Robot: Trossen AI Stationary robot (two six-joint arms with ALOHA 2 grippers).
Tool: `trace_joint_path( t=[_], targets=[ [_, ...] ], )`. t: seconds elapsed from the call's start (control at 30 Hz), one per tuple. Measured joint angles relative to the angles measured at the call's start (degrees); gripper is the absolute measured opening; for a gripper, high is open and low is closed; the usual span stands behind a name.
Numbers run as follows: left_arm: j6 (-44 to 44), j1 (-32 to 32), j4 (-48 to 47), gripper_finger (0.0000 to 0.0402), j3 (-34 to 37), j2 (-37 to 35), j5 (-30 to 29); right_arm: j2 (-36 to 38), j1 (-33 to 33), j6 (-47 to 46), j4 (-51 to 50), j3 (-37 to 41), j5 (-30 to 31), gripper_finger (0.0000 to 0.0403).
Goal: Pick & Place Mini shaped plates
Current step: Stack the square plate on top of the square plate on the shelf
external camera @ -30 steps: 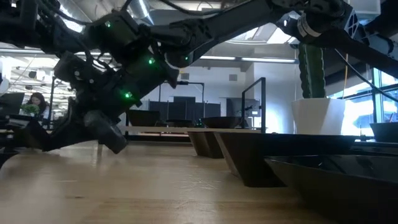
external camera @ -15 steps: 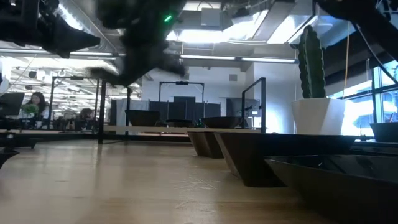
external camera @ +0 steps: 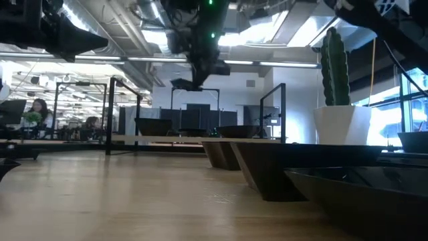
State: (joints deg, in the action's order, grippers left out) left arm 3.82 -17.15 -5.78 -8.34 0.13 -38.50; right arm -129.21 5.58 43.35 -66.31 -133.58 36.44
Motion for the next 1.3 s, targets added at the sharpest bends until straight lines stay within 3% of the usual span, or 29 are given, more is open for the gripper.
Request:
trace_joint_path(
  t=[0.3, 0.67, 1.3],
  targets=[
    [1.48, 0.00, 0.00, 0.0004, 0.00, 0.01, -0.32, -2.51, 5.55, -0.92, 3.29, -0.02, -6.22, 0.0001],
    [1.48, 0.00, 0.00, 0.0010, -0.02, 0.01, -0.87, -7.69, 7.01, -0.27, 3.05, 0.00, -3.17, 0.0001],
    [1.48, 0.00, 0.00, 0.0005, -0.02, 0.01, -0.88, -7.64, 9.05, -0.90, 3.43, 0.00, -9.17, 0.0004]
  ],
)
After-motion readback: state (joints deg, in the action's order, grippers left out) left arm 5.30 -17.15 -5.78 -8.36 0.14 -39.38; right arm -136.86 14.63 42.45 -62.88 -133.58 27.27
